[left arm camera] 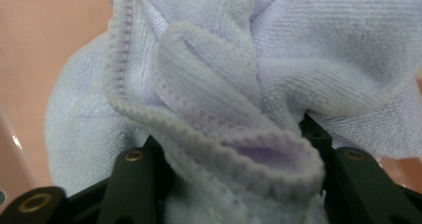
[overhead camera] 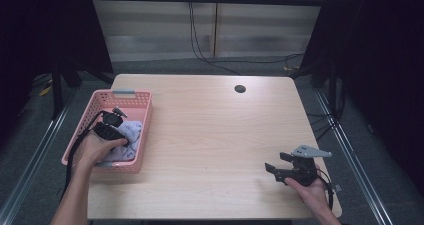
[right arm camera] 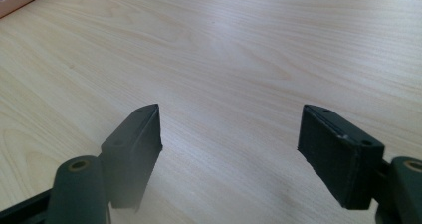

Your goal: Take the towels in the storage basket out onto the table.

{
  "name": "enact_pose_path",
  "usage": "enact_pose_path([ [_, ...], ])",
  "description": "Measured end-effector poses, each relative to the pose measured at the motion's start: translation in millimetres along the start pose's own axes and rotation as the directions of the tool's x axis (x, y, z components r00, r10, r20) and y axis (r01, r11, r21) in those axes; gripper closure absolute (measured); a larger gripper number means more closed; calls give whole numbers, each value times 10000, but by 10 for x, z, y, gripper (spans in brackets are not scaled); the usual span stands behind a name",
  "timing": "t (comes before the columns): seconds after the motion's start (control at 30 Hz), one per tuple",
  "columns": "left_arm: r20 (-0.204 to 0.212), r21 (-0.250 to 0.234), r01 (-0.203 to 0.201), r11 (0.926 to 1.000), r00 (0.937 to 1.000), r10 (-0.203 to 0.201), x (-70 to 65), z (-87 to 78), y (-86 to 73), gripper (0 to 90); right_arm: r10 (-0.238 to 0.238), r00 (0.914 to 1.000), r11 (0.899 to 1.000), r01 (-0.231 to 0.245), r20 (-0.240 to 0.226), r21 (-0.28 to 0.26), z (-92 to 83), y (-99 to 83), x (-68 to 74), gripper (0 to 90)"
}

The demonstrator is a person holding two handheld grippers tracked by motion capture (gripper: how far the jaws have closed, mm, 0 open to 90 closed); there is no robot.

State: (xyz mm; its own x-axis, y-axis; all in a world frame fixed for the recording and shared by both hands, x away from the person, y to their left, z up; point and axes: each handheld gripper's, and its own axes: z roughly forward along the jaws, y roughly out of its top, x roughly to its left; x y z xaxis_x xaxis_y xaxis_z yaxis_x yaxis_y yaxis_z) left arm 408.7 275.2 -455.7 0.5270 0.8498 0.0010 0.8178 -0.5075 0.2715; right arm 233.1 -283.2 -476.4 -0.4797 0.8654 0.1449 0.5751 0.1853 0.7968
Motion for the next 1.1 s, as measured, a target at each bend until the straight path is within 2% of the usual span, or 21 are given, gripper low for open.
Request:
enact_pose_path([
  [0.17, 267, -92, 122, 9999, 9996, -120, 46, -21, 0, 557, 15, 10000, 10000, -15, 30, 11, 7, 5, 0, 249],
  [0.2, 293, -233, 328, 9992, 9991, -321, 58, -39, -9, 565, 4, 10000, 10000, -4, 48, -5, 14, 8, -6, 249],
  [0.33, 564, -461, 343, 9983, 9979, -316, 87, -77, -45, 579, 5, 10000, 10000, -4, 68, -43, 16, 11, -7, 249],
  [0.4, 917, -843, 631, 9944, 9942, -553, 163, -146, -110, 582, 7, 10000, 10000, -7, 56, -49, 15, 11, -3, 248],
  [0.47, 1035, -1221, 956, 9879, 9912, -831, 195, -198, -151, 580, 0, 10000, 10000, 0, 58, -42, 16, 12, -2, 248],
  [0.5, 1103, -1218, 849, 9889, 9913, -715, 209, -220, -164, 580, 13, 10000, 10000, -13, 45, -27, 16, 13, -2, 247],
  [0.57, 1396, -1461, 1230, 9816, 9849, -1026, 239, -302, -212, 580, 23, 10000, 10000, -23, 35, -30, 17, 13, -2, 246],
  [0.63, 1471, -1775, 1259, 9760, 9840, -1001, 275, -366, -245, 580, 32, 10000, 10000, -32, 40, -33, 15, 13, 3, 244],
  [0.7, 1697, -2164, 1377, 9665, 9802, -1017, 297, -435, -280, 578, 34, 10000, 10000, -34, -9, -46, 11, 14, 11, 241],
  [0.73, 1697, -2164, 1377, 9665, 9802, -1017, 297, -435, -280, 577, 34, 10000, 10000, -34, -9, -46, 11, 14, 11, 241],
  [0.77, 1816, -2453, 1417, 9590, 9785, -981, 310, -500, -303, 575, -7, 10000, 10000, 7, -18, -37, 10, 13, 23, 239],
  [0.8, 1802, -2524, 1357, 9581, 9794, -913, 310, -536, -311, 573, -8, 10000, 10000, 8, -46, -18, 11, 14, 24, 238],
  [0.87, 1771, -2793, 1384, 9502, 9800, -907, 322, -609, -317, 572, -21, 10000, 10000, 21, -87, -26, 18, 15, 26, 236],
  [1.03, 2171, -3427, 1687, 9242, 9713, -968, 351, -759, -338, 572, -7, 9999, 10000, 7, -138, -21, 18, 16, 33, 233],
  [1.1, 2096, -3556, 1639, 9201, 9734, -924, 358, -805, -337, 572, 2, 9999, 10000, -3, -146, -42, 18, 16, 32, 232],
])
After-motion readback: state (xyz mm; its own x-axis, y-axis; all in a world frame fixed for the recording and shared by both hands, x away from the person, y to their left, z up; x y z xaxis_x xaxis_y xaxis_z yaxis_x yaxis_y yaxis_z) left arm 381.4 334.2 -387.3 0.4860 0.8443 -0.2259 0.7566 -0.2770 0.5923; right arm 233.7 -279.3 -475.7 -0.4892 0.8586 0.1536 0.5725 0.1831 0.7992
